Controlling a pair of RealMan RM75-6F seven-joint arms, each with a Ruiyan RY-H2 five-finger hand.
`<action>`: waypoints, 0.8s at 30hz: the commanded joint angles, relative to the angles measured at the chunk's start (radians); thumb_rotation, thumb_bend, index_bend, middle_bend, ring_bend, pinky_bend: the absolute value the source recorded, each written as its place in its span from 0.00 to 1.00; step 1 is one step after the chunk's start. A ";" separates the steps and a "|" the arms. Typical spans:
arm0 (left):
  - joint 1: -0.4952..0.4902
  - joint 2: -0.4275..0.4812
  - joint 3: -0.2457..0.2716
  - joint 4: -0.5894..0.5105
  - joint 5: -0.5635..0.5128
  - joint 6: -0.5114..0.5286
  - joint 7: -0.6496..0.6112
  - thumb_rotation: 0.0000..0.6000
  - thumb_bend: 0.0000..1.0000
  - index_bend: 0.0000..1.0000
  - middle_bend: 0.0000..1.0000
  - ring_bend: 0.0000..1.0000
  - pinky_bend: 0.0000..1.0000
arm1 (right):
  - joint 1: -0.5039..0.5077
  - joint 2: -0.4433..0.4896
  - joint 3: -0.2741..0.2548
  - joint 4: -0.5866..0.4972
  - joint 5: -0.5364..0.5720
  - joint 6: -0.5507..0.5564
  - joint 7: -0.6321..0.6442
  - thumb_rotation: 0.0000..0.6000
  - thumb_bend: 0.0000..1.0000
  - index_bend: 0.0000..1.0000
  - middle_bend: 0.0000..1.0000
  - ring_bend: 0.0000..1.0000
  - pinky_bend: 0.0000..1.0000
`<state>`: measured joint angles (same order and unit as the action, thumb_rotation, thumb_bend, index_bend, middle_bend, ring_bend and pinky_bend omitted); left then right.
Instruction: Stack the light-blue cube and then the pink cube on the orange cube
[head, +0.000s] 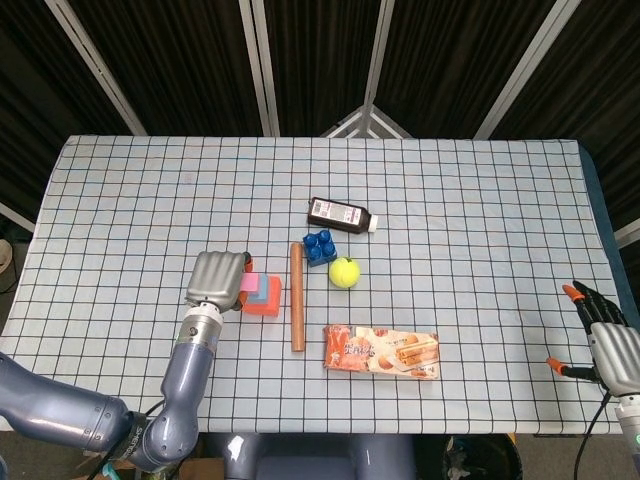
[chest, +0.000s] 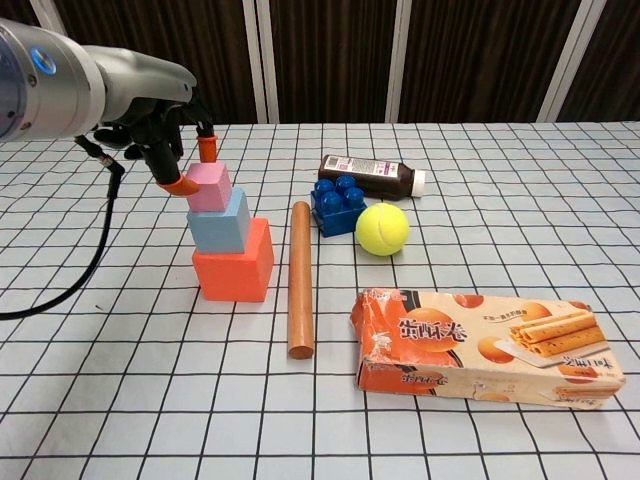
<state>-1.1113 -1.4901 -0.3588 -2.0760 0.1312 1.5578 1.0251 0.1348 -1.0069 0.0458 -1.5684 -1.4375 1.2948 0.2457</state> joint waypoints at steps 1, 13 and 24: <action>0.002 0.000 0.000 0.001 0.000 -0.002 0.000 1.00 0.39 0.41 0.83 0.80 0.91 | 0.000 0.000 0.000 -0.001 0.000 -0.001 -0.001 1.00 0.13 0.00 0.01 0.01 0.10; 0.006 -0.003 0.003 0.012 0.002 -0.012 0.001 1.00 0.39 0.35 0.83 0.80 0.91 | 0.001 0.001 0.001 -0.002 0.003 -0.003 0.000 1.00 0.13 0.00 0.01 0.01 0.10; 0.008 -0.002 0.013 0.005 0.035 -0.005 0.003 1.00 0.39 0.27 0.83 0.80 0.91 | -0.001 0.003 0.001 -0.003 0.005 -0.003 0.002 1.00 0.13 0.00 0.01 0.01 0.10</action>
<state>-1.1031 -1.4924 -0.3466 -2.0706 0.1655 1.5520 1.0267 0.1341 -1.0037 0.0471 -1.5711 -1.4323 1.2920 0.2480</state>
